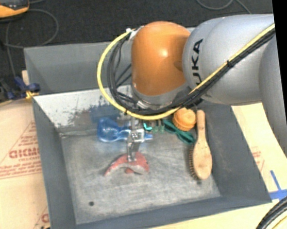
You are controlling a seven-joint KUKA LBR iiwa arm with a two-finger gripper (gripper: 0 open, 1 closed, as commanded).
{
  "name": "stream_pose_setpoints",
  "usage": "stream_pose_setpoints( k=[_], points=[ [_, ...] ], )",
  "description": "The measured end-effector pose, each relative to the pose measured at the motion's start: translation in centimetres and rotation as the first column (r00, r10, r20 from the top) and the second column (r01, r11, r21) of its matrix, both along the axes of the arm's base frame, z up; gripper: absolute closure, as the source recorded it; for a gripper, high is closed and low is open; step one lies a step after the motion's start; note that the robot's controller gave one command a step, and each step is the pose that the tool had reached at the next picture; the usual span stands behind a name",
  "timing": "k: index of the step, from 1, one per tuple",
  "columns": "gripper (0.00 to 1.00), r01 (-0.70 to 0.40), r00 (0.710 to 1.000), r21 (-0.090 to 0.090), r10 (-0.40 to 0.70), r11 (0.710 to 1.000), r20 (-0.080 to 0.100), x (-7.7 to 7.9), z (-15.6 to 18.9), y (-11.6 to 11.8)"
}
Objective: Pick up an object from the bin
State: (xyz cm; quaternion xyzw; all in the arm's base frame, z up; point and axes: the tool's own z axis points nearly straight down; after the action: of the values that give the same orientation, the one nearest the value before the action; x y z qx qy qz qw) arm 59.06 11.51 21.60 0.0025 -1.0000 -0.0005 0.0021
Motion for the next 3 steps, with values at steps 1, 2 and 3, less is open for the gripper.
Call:
stream_pose_setpoints(
  k=[1,2,3],
  points=[
    [0.00,0.002,1.000,0.001,-0.002,1.000,0.006,0.1,0.4,-0.1],
    [0.00,-0.031,0.999,-0.001,0.031,1.000,0.016,1.8,-4.7,-1.7],
    [0.00,-0.175,0.984,-0.003,0.175,0.985,0.010,-0.1,-11.2,-0.1]
  ],
)
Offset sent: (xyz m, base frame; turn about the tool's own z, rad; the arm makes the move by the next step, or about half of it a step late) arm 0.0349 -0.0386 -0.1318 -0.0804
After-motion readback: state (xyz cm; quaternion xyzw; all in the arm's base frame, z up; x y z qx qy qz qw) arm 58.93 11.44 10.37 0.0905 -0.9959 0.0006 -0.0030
